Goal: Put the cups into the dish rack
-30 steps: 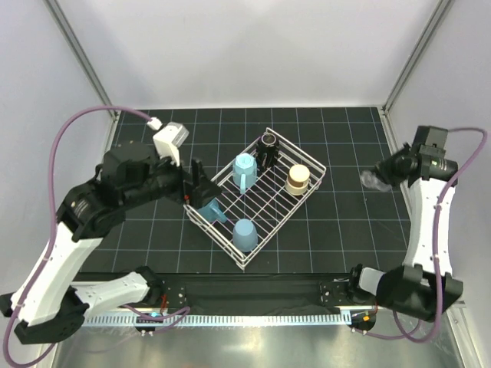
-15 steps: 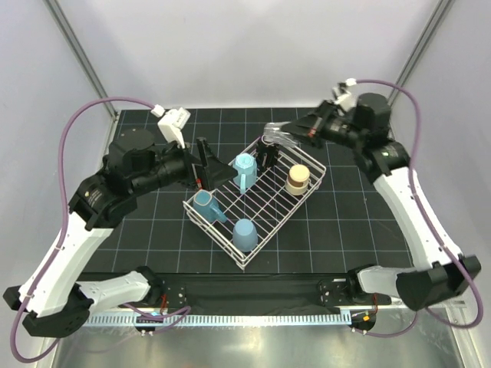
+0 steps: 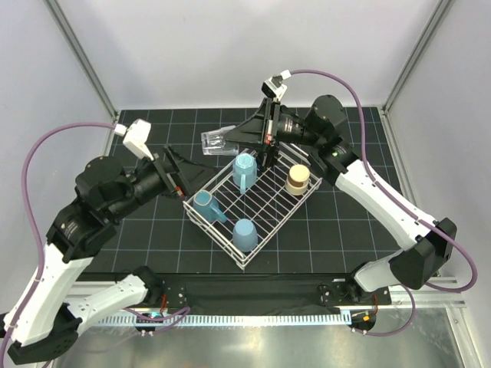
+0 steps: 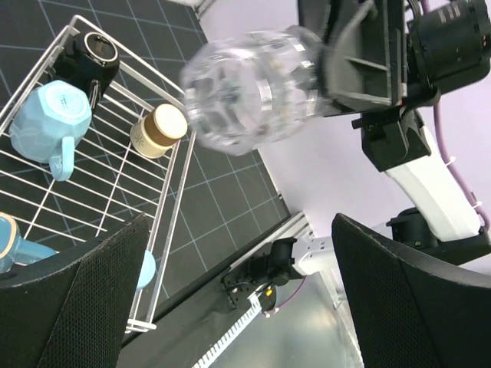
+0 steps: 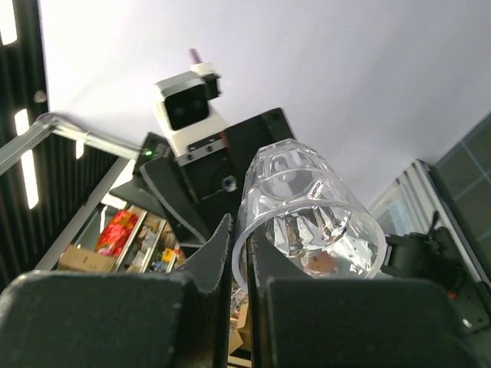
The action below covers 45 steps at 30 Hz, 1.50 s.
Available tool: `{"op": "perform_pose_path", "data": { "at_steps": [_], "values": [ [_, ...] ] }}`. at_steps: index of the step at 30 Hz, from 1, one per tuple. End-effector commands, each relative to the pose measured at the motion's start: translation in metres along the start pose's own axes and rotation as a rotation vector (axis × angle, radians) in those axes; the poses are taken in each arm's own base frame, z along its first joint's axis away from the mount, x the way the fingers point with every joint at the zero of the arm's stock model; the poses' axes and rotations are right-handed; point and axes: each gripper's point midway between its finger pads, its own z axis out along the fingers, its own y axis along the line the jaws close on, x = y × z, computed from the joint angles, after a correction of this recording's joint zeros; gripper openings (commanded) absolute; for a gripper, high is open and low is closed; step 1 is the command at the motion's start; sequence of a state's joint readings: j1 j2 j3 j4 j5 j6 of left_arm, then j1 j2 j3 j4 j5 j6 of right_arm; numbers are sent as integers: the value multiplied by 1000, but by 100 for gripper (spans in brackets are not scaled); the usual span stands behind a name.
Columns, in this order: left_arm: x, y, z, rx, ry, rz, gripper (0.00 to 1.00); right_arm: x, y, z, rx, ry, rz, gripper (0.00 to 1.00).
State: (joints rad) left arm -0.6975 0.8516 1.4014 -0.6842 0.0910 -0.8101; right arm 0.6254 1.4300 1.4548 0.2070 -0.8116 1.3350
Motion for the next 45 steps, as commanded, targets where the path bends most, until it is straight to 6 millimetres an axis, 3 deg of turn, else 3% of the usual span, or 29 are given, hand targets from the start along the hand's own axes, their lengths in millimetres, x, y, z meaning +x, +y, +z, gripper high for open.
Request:
{"op": "perform_pose_path", "data": {
  "at_steps": [1, 8, 22, 33, 38, 45],
  "values": [
    [-19, -4, -11, 7, -105, -32, 98, 8, 48, 3, -172, 30, -70, 4],
    [-23, -11, -23, 34, -123, -38, 97, 28, 51, 12, -197, 79, -62, 4],
    [-21, -23, -17, 108, -116, -78, 94, 55, 52, 13, -218, 143, -72, 4],
    [-20, -21, -17, 106, -121, -81, 86, 58, 45, 20, -222, 168, -51, 4],
    [-22, -25, -17, 120, -120, -80, 75, 60, 40, 24, -221, 184, -42, 4],
    [-21, -28, -16, 129, -109, -69, 78, 62, 36, 29, -220, 199, -37, 4]
  ]
}}
